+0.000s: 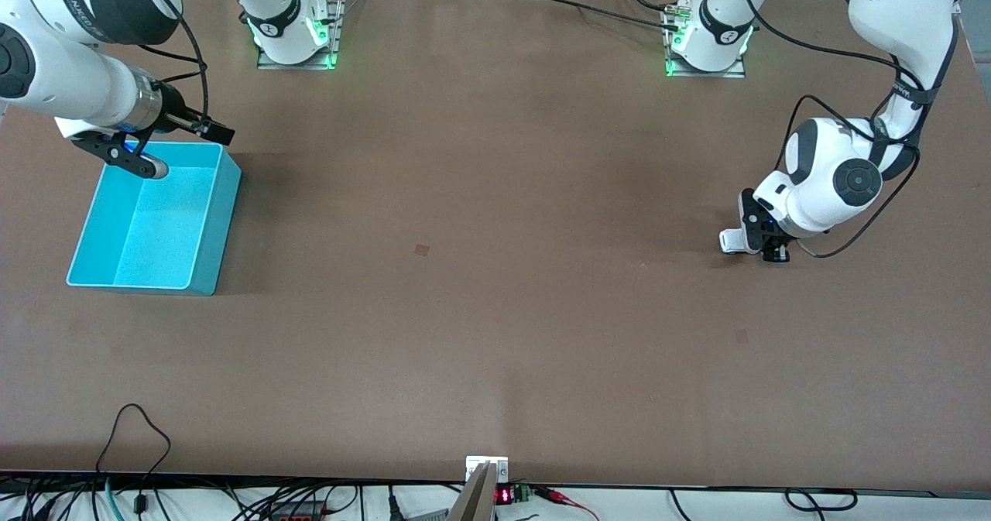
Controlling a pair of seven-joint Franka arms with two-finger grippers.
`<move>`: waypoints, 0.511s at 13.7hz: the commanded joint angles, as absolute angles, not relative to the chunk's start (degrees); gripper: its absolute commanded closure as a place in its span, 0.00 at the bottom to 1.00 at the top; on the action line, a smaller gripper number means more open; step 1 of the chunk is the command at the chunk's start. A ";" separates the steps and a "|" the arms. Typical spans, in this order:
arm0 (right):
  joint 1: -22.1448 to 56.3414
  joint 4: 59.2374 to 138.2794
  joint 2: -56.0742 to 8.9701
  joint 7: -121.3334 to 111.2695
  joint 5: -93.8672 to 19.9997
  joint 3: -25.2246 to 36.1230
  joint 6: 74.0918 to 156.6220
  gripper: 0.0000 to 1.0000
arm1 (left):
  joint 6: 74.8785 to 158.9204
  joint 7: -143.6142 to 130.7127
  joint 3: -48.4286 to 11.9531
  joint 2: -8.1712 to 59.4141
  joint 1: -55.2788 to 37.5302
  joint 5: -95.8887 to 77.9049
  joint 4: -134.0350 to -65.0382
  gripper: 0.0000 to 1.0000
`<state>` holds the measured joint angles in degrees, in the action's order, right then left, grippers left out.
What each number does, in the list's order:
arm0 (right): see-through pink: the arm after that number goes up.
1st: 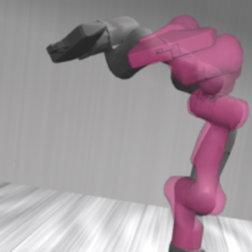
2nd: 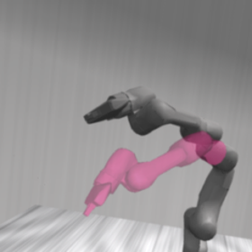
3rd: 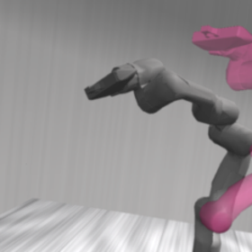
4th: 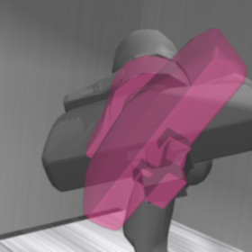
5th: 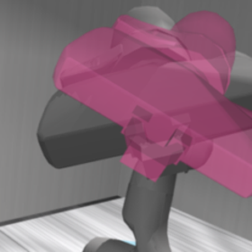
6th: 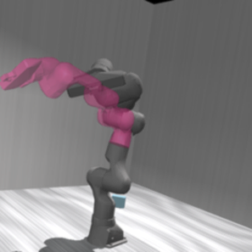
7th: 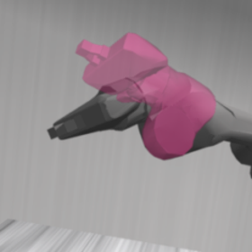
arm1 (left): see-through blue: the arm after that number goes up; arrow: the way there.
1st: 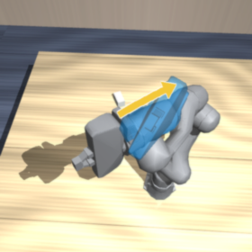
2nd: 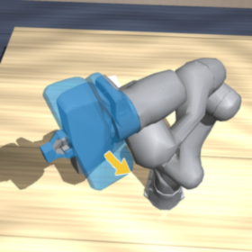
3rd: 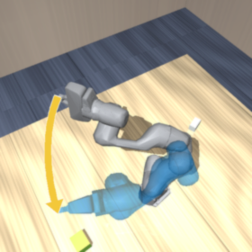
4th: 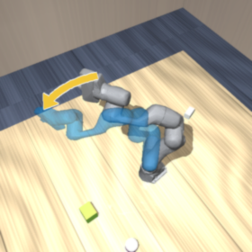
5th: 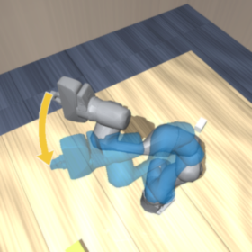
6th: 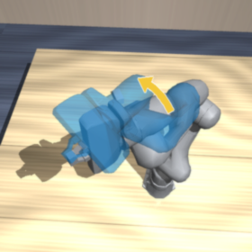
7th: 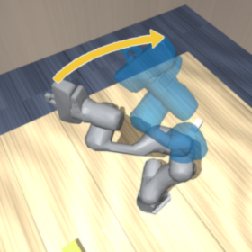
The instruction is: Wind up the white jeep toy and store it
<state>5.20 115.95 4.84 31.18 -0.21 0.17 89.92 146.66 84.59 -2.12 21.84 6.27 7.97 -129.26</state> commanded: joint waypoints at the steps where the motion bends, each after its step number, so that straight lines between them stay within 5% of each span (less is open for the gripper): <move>1: 5.01 116.37 5.36 30.94 -0.88 0.18 89.65 0.00 | 148.80 84.29 -2.46 23.20 6.86 9.58 -129.81 0.99; 7: 5.01 116.37 5.36 31.03 -0.88 0.18 89.65 0.00 | 149.94 84.29 -2.46 24.34 7.20 9.58 -129.81 0.99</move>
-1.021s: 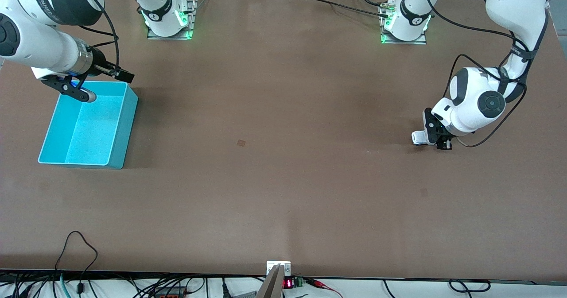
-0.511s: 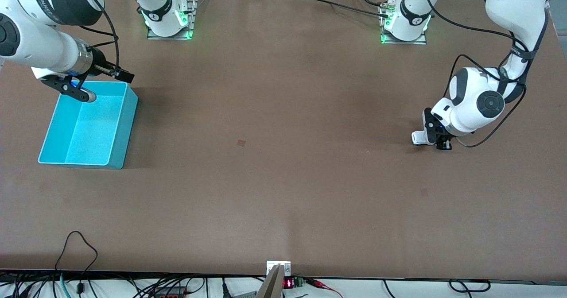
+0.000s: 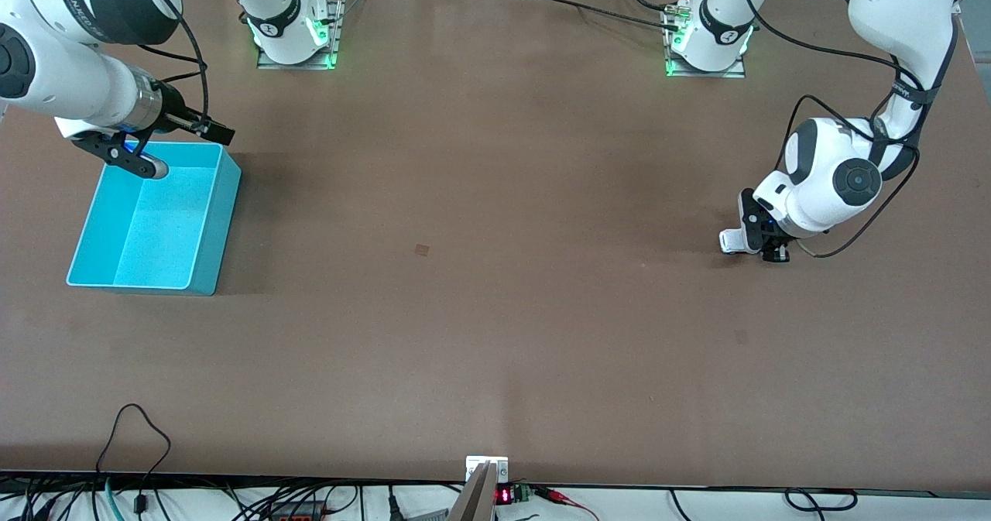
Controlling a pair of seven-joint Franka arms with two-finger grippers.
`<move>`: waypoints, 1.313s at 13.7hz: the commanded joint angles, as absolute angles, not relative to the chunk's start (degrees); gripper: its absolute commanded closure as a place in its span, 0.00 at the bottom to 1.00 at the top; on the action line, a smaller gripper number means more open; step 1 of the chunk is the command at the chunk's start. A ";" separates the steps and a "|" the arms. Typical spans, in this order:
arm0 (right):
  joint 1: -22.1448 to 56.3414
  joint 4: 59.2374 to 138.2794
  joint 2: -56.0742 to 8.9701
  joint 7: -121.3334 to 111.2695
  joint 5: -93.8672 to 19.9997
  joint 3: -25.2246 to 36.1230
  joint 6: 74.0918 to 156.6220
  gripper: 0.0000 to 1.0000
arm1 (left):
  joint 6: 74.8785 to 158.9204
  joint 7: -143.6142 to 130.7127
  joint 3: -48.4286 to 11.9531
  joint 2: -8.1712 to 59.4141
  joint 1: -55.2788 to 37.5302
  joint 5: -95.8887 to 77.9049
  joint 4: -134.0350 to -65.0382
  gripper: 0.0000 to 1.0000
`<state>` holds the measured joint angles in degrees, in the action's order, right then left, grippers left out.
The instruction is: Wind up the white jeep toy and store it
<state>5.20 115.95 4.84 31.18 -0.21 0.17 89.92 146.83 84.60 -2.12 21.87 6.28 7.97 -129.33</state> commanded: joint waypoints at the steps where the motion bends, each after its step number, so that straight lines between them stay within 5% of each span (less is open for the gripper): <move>1: 5.01 116.37 5.36 31.03 -0.88 0.18 89.65 0.00 | 150.03 84.29 -2.46 24.52 7.73 9.58 -129.81 0.99; 18: 5.01 116.37 5.36 31.03 -0.88 0.18 89.74 0.00 | 150.21 92.20 -2.37 26.45 14.58 9.58 -129.64 1.00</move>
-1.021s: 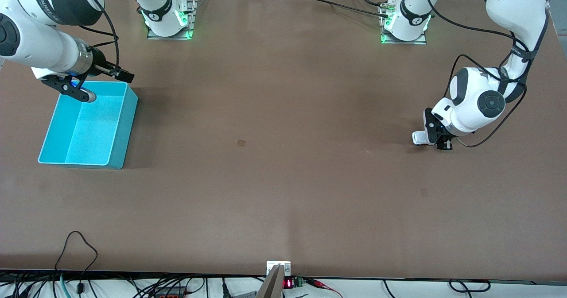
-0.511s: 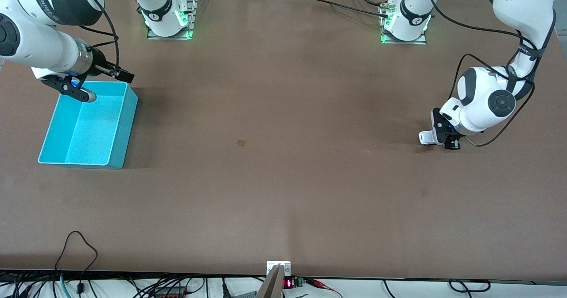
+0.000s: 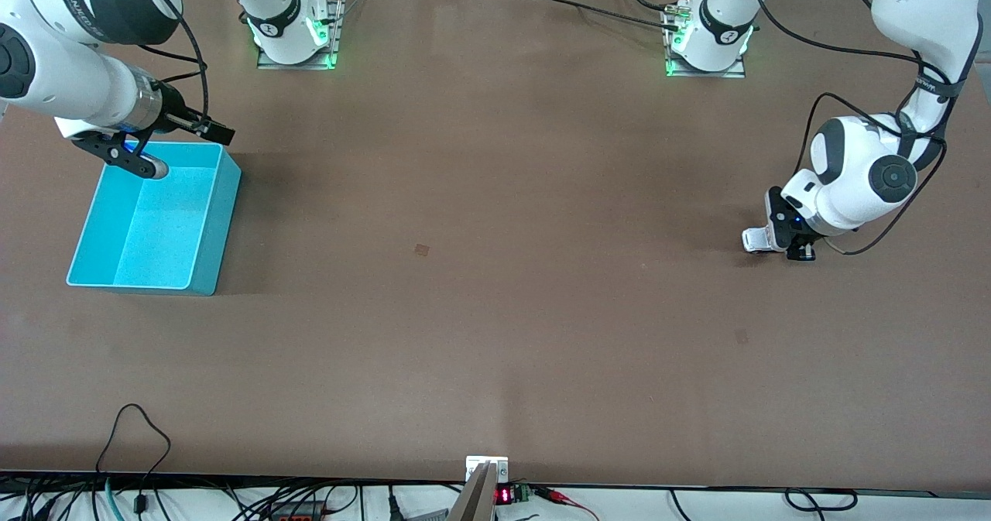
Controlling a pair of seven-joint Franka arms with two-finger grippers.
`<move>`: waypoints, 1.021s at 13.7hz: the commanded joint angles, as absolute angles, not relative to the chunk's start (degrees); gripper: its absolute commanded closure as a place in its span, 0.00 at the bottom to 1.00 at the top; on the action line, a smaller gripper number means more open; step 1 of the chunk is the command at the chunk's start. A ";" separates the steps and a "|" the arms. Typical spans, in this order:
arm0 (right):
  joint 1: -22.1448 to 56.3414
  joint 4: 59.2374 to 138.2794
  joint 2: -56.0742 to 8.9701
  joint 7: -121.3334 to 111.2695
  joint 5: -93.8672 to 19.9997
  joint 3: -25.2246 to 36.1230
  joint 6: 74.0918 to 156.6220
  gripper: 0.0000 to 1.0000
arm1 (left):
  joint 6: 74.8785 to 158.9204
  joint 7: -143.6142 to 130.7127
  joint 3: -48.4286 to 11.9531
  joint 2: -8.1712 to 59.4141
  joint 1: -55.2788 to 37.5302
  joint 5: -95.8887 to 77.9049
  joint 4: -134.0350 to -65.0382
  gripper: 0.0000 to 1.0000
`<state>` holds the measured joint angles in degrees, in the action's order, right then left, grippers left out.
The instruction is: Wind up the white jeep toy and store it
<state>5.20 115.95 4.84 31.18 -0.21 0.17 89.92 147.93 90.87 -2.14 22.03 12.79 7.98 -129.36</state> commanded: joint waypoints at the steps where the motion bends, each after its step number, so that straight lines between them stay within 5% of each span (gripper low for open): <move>1: 5.01 116.37 5.36 31.03 -0.88 0.18 89.74 0.00 | 150.21 92.28 -2.37 26.46 15.11 9.58 -129.55 1.00; 14: 4.92 115.93 5.36 30.76 -0.88 0.18 89.65 0.00 | 150.29 98.09 -1.85 29.00 21.53 11.25 -128.24 1.00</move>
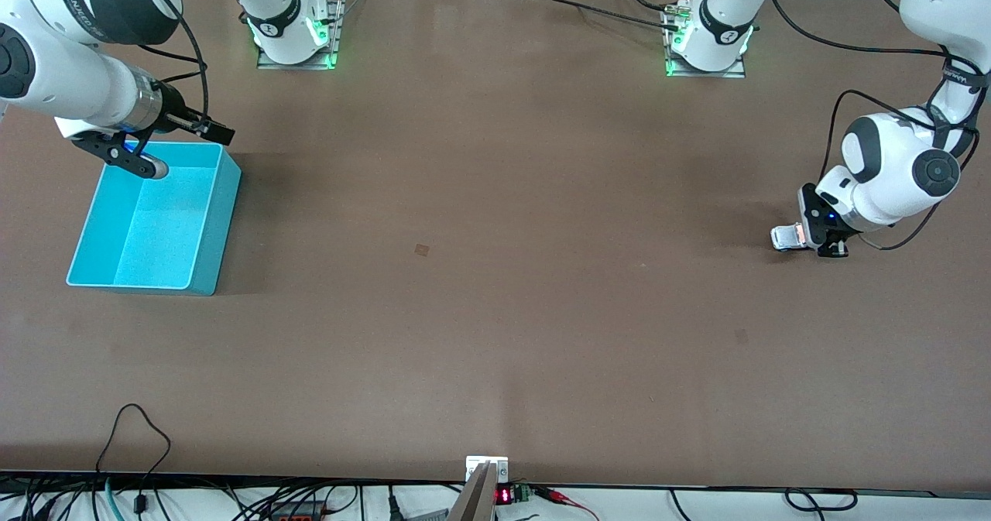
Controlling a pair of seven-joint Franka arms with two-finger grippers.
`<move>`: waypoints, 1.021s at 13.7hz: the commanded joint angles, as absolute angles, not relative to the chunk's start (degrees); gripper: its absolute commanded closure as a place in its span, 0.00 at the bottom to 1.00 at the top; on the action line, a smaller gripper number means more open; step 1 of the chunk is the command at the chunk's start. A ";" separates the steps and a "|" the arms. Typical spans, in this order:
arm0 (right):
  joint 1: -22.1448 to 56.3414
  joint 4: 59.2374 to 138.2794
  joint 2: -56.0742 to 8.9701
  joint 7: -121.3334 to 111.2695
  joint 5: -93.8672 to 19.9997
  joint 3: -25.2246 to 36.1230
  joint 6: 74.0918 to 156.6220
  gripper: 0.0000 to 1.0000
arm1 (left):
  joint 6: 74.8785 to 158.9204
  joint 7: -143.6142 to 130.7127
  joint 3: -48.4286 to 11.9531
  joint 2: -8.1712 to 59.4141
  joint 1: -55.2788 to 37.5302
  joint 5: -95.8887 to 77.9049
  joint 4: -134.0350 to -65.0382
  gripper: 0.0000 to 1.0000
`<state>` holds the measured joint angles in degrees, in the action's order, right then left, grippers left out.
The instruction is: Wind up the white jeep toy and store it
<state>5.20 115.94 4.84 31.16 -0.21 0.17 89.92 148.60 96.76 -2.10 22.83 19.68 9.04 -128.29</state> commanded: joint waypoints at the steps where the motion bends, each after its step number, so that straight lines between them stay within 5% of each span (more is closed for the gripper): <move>1: 4.92 115.93 5.36 30.76 -0.88 0.18 89.65 0.00 | 150.29 98.09 -1.85 29.44 22.23 11.95 -127.71 1.00; 8: 4.92 115.93 5.36 30.76 -0.88 0.18 89.65 0.00 | 150.21 98.44 -1.85 30.67 23.99 14.15 -126.04 0.99; 9: 4.92 115.93 5.27 30.76 -0.88 0.18 89.65 0.00 | 150.21 99.48 -1.93 30.67 23.99 14.15 -125.95 0.91; 12: 4.92 115.93 5.36 30.85 -0.88 0.18 89.65 0.00 | 149.68 99.31 -2.63 29.01 24.34 13.97 -126.04 0.00; 14: 4.92 115.93 5.36 30.76 -0.88 0.18 89.56 0.00 | 145.31 99.32 -5.34 25.51 24.26 13.97 -126.12 0.00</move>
<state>5.20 115.94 4.84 31.16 -0.21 0.17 89.92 148.68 98.47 -2.70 25.97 23.19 12.54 -126.76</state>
